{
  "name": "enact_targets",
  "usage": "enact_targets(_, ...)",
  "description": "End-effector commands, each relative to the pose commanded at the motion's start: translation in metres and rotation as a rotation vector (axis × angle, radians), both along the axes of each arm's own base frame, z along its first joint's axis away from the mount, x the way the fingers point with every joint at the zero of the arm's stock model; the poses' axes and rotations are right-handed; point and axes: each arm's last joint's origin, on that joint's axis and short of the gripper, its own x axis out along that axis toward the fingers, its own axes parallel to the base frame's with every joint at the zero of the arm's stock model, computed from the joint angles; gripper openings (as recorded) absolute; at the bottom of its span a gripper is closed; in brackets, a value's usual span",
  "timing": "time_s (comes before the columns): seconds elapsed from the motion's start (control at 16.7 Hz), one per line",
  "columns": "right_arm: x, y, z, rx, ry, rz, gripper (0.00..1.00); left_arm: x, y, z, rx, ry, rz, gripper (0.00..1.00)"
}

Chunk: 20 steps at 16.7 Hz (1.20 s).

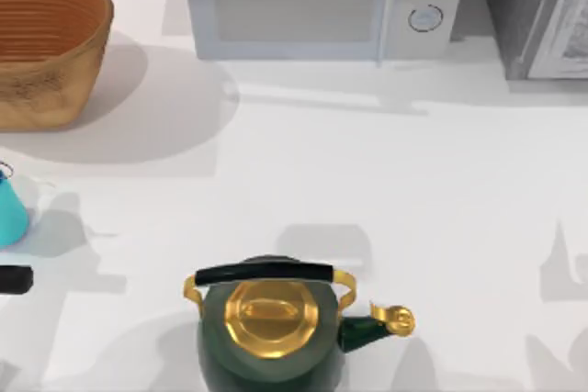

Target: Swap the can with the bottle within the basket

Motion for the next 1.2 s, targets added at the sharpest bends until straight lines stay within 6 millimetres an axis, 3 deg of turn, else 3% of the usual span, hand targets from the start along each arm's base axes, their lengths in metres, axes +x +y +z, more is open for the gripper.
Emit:
enact_targets(0.24, 0.000, 0.000, 0.000, 0.000, 0.000, 0.000, 1.00, -0.002, 0.003, -0.027, 0.003, -0.104, 0.058, 0.00)
enact_targets(0.72, 0.000, 0.000, 0.000, 0.000, 0.000, 0.000, 1.00, -0.002, 0.003, -0.030, 0.005, -0.106, 0.058, 0.00)
enact_targets(0.96, 0.000, 0.000, 0.000, 0.000, 0.000, 0.000, 1.00, 0.002, -0.002, -0.007, -0.006, -0.128, -0.030, 0.00)
enact_targets(1.2, 0.000, 0.000, 0.000, 0.000, 0.000, 0.000, 1.00, 0.021, -0.013, 0.025, -0.014, -0.128, -0.184, 0.00)
